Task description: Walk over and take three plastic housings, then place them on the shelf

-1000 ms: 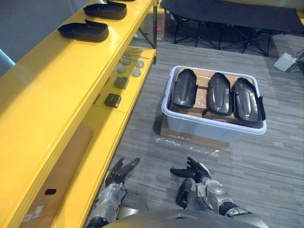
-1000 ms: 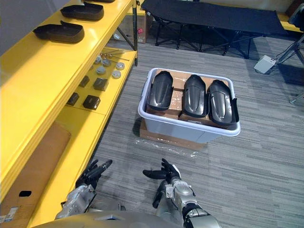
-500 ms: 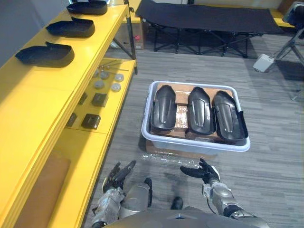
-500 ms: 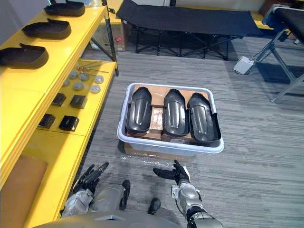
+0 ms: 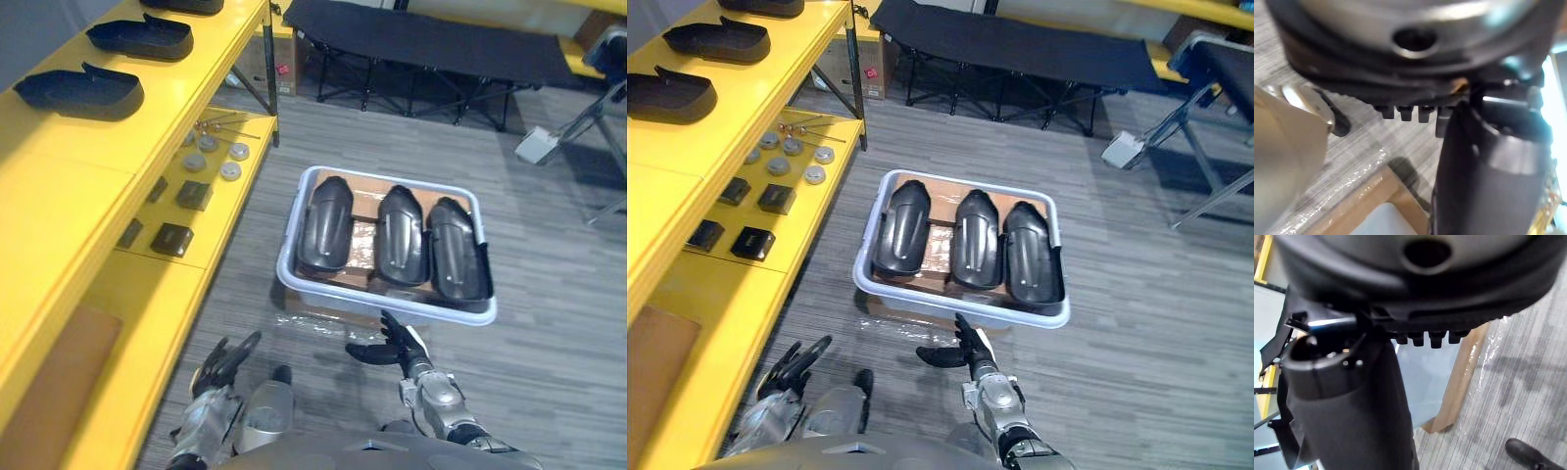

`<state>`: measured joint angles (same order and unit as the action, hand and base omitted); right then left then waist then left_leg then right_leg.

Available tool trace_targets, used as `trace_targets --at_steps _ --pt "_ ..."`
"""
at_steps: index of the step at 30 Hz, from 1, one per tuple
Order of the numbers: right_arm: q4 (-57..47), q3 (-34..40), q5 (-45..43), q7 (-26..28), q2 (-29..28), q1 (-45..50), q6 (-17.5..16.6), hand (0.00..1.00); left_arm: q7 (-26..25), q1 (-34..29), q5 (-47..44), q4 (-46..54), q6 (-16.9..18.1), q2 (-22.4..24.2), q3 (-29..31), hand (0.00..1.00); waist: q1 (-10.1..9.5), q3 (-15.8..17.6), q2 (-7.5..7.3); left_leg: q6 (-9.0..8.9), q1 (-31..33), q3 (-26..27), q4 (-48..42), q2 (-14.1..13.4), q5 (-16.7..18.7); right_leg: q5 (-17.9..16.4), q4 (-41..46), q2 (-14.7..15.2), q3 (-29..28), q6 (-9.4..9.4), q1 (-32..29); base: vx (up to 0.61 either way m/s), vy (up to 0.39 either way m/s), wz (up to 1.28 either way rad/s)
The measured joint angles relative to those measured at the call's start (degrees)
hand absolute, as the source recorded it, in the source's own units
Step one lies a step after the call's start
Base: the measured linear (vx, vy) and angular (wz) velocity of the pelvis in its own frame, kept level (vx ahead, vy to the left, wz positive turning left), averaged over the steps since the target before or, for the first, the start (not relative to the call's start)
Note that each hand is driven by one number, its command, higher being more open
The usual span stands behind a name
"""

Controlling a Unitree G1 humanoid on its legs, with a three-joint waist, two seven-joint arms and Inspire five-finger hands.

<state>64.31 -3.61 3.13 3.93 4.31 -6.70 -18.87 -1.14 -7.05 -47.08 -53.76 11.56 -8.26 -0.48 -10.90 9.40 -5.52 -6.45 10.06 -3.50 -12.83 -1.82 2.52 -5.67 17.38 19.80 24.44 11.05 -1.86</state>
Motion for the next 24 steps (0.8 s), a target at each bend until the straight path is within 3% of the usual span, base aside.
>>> trace_targets --at_steps 1,2,4,7,9,13,14,24 --pt "0.11 -0.92 -0.02 0.59 0.75 -0.30 0.02 1.00 0.22 -0.62 -0.64 -0.84 0.20 0.98 1.15 1.00 -0.32 -0.50 0.15 -1.25 0.39 -0.91 -0.38 -1.44 -0.04 -2.04 -2.79 -1.98 1.19 -1.10 1.54 -0.04 -0.519 0.05" --pt "0.16 -1.75 -0.11 0.92 2.21 -0.66 0.02 1.00 0.79 -1.54 -1.81 -1.54 0.43 2.86 1.49 1.00 -0.32 -0.57 2.53 -2.34 0.59 -2.79 0.27 -3.84 -0.75 -1.83 -4.91 -5.40 2.67 -2.23 2.51 -0.06 -0.397 0.18" --pt "0.16 -2.01 -0.40 1.10 3.33 -0.74 0.52 1.00 2.62 -2.40 -2.36 -1.97 0.33 4.16 1.94 1.00 -0.13 -0.40 4.04 -2.44 1.03 -4.45 1.15 -5.94 -2.50 -2.08 -5.87 -8.19 4.20 -4.02 2.55 -0.07 -0.283 0.20" --pt "0.06 -2.15 -3.62 0.64 5.27 0.59 1.24 1.00 5.06 -2.18 -1.89 -1.85 0.61 4.62 1.25 1.00 0.23 -0.63 5.21 -2.33 0.86 -3.06 3.79 -5.69 -3.71 -2.36 -5.93 -9.03 5.27 -4.96 1.61 0.03 -0.171 0.17" --pt "-0.13 -2.16 -4.87 0.52 5.81 1.62 1.99 1.00 5.55 -1.56 -1.62 -1.82 0.66 4.50 0.67 1.00 0.53 -0.75 5.50 -2.49 -0.40 -3.18 7.14 -5.57 -5.40 -2.14 -5.88 -9.02 5.63 -5.14 1.66 0.10 -0.088 0.12" --pt "-0.47 -2.72 -7.17 0.21 4.25 2.16 2.52 1.00 5.30 0.31 0.99 -1.75 0.67 3.42 -0.54 1.00 1.05 -0.15 4.25 -2.23 -1.82 -3.11 8.93 -4.81 -6.14 -1.35 -7.58 -8.90 5.84 -4.80 3.09 0.05 -0.004 0.05" --pt "-2.25 -5.92 -7.89 -0.46 2.17 1.21 3.11 1.00 4.25 0.28 0.99 -1.46 0.59 3.48 -1.79 1.00 1.93 -0.32 4.79 -1.53 -7.11 -1.64 17.58 -3.48 -10.31 1.87 -12.56 -8.51 3.94 -3.83 4.97 0.01 0.000 0.03" --pt "-2.35 -5.56 -10.82 0.72 2.19 -0.01 4.90 1.00 1.74 0.27 5.61 0.40 -0.50 3.36 -1.67 1.00 2.03 -0.10 4.62 -1.14 -6.50 0.84 17.54 -3.02 -10.09 2.12 -11.41 -7.45 1.17 -3.63 2.04 -0.01 0.005 -0.13"
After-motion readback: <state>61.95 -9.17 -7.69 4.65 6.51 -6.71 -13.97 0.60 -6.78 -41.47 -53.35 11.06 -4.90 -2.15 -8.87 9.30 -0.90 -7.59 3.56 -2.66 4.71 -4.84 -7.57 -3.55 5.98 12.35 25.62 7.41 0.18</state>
